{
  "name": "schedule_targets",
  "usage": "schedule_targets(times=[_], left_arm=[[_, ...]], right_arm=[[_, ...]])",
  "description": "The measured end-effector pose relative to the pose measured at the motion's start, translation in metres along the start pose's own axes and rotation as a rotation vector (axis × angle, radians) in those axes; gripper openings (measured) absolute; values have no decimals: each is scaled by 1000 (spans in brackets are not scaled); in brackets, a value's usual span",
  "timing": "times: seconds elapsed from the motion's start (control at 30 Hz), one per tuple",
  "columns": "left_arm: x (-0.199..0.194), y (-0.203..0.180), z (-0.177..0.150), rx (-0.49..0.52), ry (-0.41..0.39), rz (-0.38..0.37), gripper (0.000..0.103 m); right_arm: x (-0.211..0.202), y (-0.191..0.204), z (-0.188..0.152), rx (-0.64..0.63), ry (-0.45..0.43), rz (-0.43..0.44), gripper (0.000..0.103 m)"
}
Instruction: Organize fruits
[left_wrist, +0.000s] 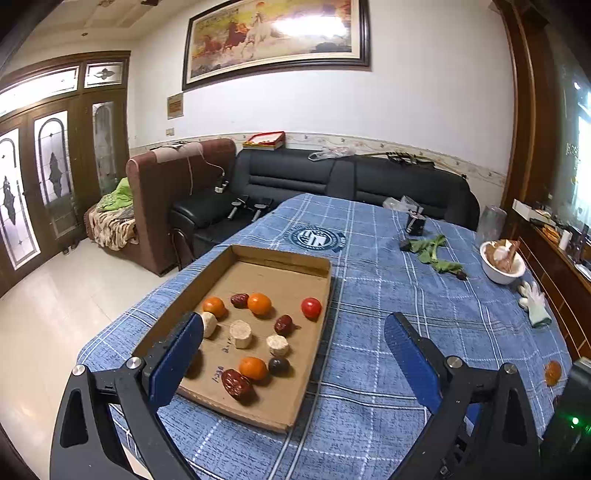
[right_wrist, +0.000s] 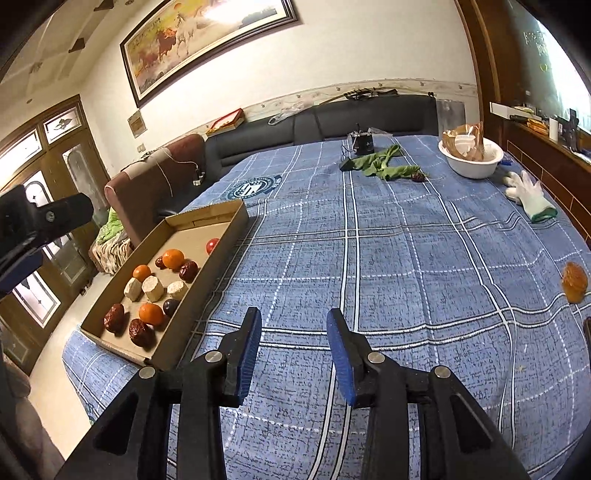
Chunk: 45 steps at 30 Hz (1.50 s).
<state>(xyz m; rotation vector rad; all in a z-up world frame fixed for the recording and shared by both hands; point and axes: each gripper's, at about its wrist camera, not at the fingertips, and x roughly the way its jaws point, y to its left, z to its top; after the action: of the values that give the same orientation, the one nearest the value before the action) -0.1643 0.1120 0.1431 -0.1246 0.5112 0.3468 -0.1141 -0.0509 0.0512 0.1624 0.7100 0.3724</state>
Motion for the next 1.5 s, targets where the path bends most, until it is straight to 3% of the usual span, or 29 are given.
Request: schedule_targets(times=[0.37, 0.87, 1.27, 1.5], left_arm=[[8, -7, -8, 21, 27, -1, 98], [19, 6, -12, -28, 61, -16, 98], [21, 18, -13, -49, 49, -12, 99], [8, 27, -12, -76, -7, 17, 99]], right_arm=[[6, -12, -3, 28, 24, -14, 41], [19, -19, -18, 32, 69, -60, 42], [14, -20, -21, 39, 55, -73, 42], [-2, -5, -6, -48, 13, -77, 42]])
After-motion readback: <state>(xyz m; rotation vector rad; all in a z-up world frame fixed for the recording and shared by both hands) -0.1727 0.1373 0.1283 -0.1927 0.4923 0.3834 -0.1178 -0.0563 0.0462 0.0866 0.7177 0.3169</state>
